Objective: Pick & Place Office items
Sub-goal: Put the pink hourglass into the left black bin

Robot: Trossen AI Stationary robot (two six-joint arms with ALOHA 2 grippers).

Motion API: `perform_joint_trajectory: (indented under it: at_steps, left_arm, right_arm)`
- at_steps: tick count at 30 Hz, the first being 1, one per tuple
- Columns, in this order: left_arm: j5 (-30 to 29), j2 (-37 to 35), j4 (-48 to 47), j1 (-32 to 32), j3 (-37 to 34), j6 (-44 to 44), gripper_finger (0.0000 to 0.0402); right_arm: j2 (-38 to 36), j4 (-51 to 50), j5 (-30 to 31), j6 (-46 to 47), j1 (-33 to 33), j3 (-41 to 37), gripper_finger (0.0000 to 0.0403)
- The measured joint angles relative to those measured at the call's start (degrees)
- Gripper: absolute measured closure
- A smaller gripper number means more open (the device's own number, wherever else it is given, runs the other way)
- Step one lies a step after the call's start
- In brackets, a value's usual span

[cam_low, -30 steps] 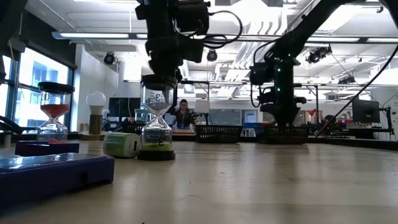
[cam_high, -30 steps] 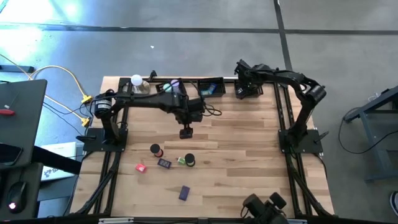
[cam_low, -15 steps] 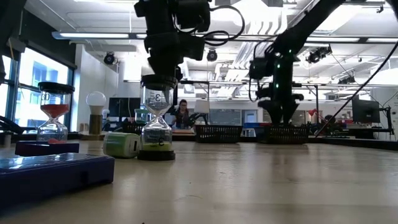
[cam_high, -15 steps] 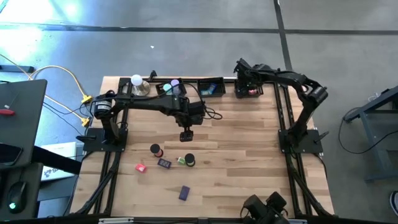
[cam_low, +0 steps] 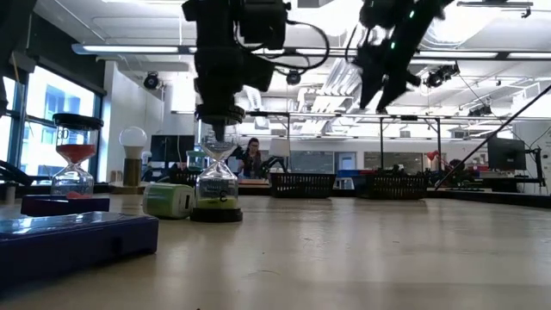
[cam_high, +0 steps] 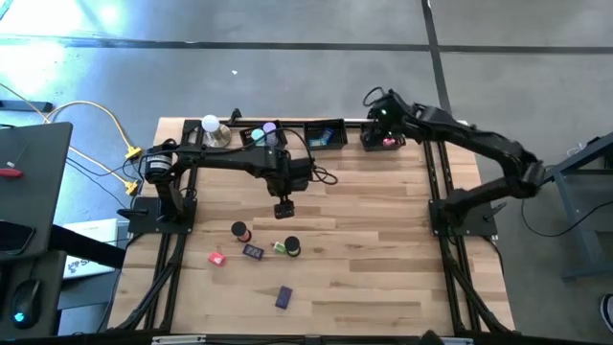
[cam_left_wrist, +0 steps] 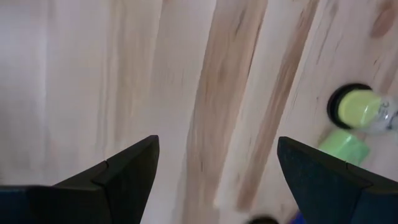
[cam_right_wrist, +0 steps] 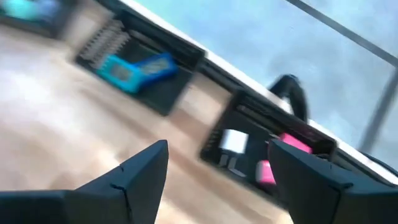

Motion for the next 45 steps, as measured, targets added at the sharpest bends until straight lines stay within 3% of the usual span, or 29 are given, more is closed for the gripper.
perform_joint_trajectory:
  at_steps: [3,7,19,31,39,45]
  left_arm:
    - [-0.2,-1.3,-2.1,0.2,0.0,-5.0,0.0082]
    - [-0.7,-2.7,-2.6,-0.5,0.0,-5.2,0.0082]
    - [-10.7,-7.4,-8.5,-6.2,-0.1,-7.7,0.0082]
    - [-10.5,-14.2,-19.4,-12.0,-1.2,-11.0,0.0082]
    - [-9.8,-22.2,-19.1,-15.0,-1.8,-11.7,0.0082]
    - [-7.9,-30.4,-16.2,-15.4,-9.4,-15.0,0.0082]
  right_arm:
    - [-2.7,-1.8,-0.8,3.1,4.4,0.0,0.0138]
    - [-3.8,-4.6,1.1,7.4,11.3,0.0,0.0138]
    - [-3.6,-10.8,16.6,16.7,30.2,0.0,0.0138]
    - [-3.6,-24.3,29.1,34.1,44.2,0.0,0.0143]
    - [-3.6,-24.1,31.8,37.2,50.2,0.0,0.0144]
    - [-3.5,-21.4,35.3,39.1,54.0,-4.1,0.0144]
